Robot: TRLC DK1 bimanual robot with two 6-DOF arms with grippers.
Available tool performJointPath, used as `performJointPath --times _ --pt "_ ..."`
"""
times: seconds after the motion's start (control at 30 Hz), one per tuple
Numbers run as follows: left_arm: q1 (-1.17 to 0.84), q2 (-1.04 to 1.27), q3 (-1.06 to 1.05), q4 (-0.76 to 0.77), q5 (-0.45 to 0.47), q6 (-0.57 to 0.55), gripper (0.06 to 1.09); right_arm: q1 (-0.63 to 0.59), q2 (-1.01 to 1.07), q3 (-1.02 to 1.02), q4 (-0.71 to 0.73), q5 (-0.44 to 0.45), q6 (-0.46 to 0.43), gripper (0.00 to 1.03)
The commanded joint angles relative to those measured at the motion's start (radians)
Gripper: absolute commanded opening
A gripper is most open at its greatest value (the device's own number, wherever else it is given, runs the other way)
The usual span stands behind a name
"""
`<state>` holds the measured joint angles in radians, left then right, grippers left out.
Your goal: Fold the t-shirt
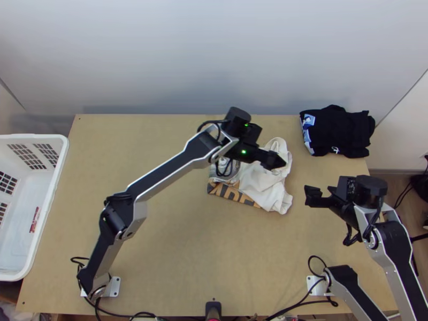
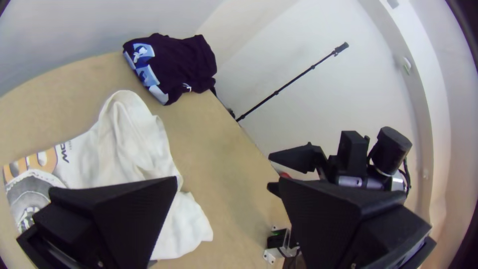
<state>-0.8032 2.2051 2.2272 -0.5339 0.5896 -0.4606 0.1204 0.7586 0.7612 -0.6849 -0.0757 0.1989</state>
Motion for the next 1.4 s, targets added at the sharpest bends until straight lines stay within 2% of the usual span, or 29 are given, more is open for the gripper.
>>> performJointPath --times 0.0,0.1,0.2,0.33,0.43,0.5,0.53,0.57,0.6,0.63,0.67,0.7,0.97,1.2,1.37 --pt "0.082 0.018 -0.047 -0.095 0.022 0.056 1.04 -0.004 0.002 -0.03 0.036 -0.042 0.043 0.99" --pt "0.116 0.059 -0.055 -0.204 -0.071 0.185 1.04 -0.018 0.033 -0.033 0.038 -0.11 0.096 0.99" --pt "0.151 0.11 -0.055 -0.27 -0.122 0.221 1.04 -0.03 0.056 -0.036 0.038 -0.21 0.152 0.99" --pt "0.194 0.153 -0.051 -0.267 -0.159 0.218 1.04 -0.03 0.064 -0.037 0.041 -0.225 0.177 0.99" --pt "0.194 0.196 -0.009 -0.239 -0.16 0.168 1.04 -0.033 0.064 -0.034 0.045 -0.223 0.185 0.99" --pt "0.165 0.211 0.0 -0.222 -0.197 0.18 1.03 -0.031 0.056 -0.031 0.045 -0.225 0.189 0.99" --pt "0.147 0.214 0.002 -0.222 -0.209 0.204 0.99 -0.033 0.053 -0.03 0.045 -0.223 0.189 0.99" --pt "0.131 0.216 0.005 -0.221 -0.224 0.215 0.9 -0.033 0.051 -0.028 0.044 -0.223 0.189 0.99" --pt "0.119 0.217 0.009 -0.221 -0.235 0.215 0.77 -0.034 0.048 -0.028 0.044 -0.223 0.186 0.99" --pt "0.105 0.216 0.012 -0.213 -0.24 0.218 0.55 -0.039 0.042 -0.028 0.042 -0.222 0.181 0.99" --pt "0.091 0.214 0.012 -0.189 -0.252 0.231 0.27 -0.05 0.039 -0.028 0.038 -0.222 0.175 0.99" --pt "0.079 0.216 0.014 -0.169 -0.266 0.244 0.11 -0.064 0.033 -0.028 0.033 -0.222 0.166 0.99" --pt "0.036 0.209 0.038 -0.147 -0.292 0.223 0.11 -0.09 -0.005 -0.076 0.031 -0.223 0.151 0.99" --pt "-0.03 0.197 0.04 -0.169 -0.501 0.427 0.12 -0.084 -0.036 -0.108 0.031 -0.223 0.142 0.99" --pt "0.004 0.179 0.038 -0.281 -0.547 0.481 0.12 -0.09 -0.035 -0.097 0.041 -0.223 0.112 0.99"
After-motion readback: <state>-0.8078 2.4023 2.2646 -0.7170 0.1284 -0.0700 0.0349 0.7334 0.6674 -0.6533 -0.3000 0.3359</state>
